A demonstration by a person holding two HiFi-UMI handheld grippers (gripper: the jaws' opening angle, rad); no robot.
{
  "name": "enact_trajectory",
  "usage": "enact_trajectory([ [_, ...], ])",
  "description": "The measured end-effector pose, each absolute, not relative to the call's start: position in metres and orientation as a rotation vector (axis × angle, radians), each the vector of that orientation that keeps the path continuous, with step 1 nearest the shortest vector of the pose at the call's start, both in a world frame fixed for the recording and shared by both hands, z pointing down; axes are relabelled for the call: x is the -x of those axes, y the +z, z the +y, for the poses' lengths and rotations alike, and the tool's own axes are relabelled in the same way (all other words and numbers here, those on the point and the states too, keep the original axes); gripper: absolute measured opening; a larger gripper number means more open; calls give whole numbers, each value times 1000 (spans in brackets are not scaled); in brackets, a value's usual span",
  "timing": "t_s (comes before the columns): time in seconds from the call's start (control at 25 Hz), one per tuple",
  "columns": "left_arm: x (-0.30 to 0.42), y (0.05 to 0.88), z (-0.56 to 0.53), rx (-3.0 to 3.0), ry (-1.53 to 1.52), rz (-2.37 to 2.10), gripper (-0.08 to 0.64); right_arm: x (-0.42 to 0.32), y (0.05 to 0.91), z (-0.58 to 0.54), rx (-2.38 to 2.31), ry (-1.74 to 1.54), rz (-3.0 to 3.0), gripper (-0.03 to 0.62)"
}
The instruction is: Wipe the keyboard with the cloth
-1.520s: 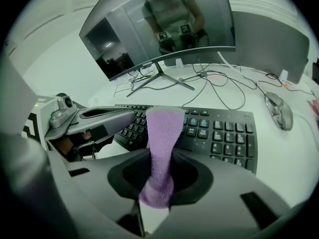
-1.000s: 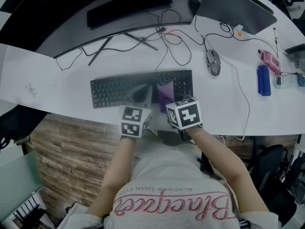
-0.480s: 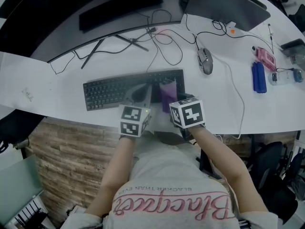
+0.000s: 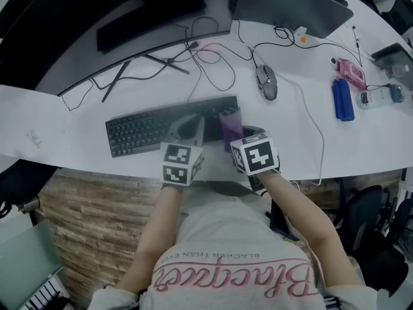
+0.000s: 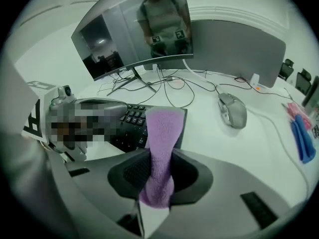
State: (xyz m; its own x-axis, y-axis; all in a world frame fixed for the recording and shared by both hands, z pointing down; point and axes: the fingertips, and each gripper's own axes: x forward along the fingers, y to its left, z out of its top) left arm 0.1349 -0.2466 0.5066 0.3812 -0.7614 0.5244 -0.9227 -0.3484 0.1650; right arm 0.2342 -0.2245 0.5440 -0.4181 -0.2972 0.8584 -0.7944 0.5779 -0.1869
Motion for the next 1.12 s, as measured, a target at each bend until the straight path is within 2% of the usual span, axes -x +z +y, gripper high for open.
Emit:
enact_trajectory([
  [0.68,-120,484,-242,-2241,518,-1482,6,-280,526,-244,-1052,580,-1894,86],
  [1.12,-109,451,-240,-2335,527,-1487,6,-281,464,-256,-1297,408,-1975,86],
])
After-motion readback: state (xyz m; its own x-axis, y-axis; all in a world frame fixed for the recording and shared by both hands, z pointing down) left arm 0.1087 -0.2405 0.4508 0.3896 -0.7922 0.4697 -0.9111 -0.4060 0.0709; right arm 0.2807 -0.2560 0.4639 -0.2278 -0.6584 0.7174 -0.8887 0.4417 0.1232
